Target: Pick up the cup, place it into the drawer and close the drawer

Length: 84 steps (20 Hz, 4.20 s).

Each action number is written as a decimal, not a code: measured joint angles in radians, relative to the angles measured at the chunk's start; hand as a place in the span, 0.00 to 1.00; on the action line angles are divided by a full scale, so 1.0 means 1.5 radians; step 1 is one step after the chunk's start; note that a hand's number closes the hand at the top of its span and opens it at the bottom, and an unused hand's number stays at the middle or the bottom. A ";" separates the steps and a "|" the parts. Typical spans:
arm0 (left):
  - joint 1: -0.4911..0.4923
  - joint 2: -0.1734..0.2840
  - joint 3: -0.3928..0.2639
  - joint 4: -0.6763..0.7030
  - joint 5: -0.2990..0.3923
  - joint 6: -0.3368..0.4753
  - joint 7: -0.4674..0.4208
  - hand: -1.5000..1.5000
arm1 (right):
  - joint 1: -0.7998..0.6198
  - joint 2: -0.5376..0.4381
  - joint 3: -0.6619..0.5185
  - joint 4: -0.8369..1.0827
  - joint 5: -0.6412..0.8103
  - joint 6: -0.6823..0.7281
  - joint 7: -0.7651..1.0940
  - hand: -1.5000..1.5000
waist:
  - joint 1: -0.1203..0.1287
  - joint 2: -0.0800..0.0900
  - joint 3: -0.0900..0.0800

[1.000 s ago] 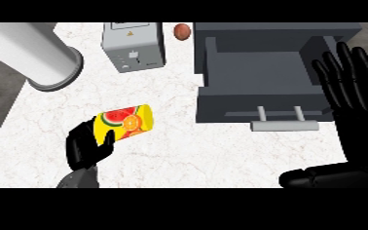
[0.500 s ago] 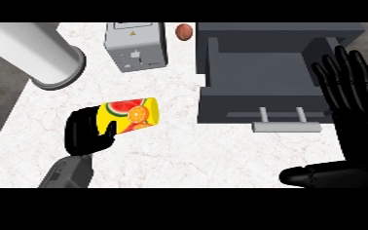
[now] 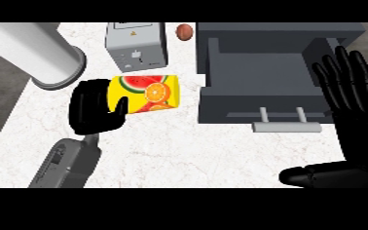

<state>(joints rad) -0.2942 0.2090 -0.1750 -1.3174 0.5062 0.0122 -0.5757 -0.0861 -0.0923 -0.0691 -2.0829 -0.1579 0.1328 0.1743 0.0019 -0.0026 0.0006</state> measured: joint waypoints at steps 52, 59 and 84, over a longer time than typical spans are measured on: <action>-0.664 -0.139 -0.128 0.563 0.013 0.264 0.146 1.00 | -0.021 -0.003 -0.002 0.032 -0.007 0.022 -0.021 0.00 | -0.051 0.013 0.000; -0.690 -0.139 -0.197 0.612 0.041 0.274 0.155 1.00 | -0.049 -0.010 -0.008 0.059 -0.016 0.031 -0.026 0.00 | -0.064 0.016 0.001; -0.648 -0.127 -0.198 0.505 0.184 0.257 0.081 0.00 | -0.006 -0.032 -0.034 0.012 -0.118 0.086 -0.004 1.00 | -0.018 0.003 0.000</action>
<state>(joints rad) -1.2663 0.0185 -0.4719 -0.5601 0.7826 0.3981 -0.4547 -0.0954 -0.1396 -0.1203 -2.0650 -0.3350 0.2617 0.1685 -0.0255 0.0022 0.0004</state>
